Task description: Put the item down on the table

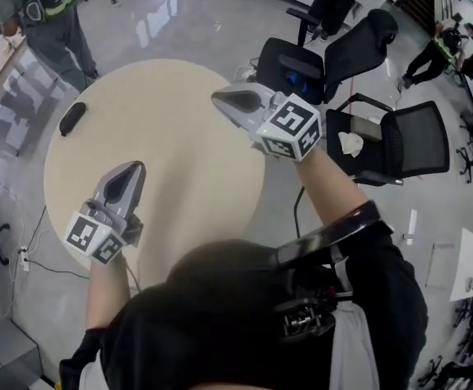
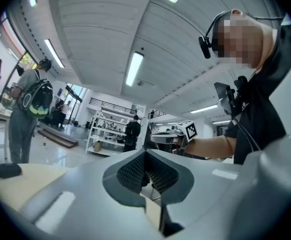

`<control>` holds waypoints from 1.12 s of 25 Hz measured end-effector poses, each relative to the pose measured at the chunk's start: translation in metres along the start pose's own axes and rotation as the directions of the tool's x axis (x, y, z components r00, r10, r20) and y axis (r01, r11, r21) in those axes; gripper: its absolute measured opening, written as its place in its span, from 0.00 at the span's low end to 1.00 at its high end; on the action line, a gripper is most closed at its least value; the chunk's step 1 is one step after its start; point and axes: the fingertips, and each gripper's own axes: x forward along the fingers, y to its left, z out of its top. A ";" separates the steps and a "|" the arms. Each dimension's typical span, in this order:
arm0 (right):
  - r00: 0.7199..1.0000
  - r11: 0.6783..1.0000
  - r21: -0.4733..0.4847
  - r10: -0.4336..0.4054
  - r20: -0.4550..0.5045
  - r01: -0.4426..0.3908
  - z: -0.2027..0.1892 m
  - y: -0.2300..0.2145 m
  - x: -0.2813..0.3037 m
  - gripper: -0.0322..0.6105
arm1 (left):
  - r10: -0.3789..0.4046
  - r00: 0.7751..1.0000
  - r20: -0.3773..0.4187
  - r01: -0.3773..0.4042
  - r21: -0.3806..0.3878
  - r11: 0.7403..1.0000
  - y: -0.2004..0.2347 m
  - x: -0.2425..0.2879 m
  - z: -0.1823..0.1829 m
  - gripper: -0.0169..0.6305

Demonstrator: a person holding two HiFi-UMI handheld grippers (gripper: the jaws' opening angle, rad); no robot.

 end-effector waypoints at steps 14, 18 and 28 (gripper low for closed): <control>0.937 0.925 0.166 -0.350 0.015 0.343 -0.085 0.008 -0.407 0.07 | -0.320 0.947 -0.008 0.320 -0.008 0.947 -0.322 0.143 -0.034 0.02; 0.920 0.904 0.183 -0.392 -0.004 0.386 -0.106 0.026 -0.482 0.07 | -0.366 0.930 -0.013 0.366 -0.019 0.930 -0.389 0.161 -0.047 0.02; 0.853 0.821 0.287 -0.521 0.027 0.493 -0.124 0.060 -0.563 0.07 | -0.517 0.852 -0.085 0.517 -0.026 0.856 -0.456 0.192 -0.064 0.02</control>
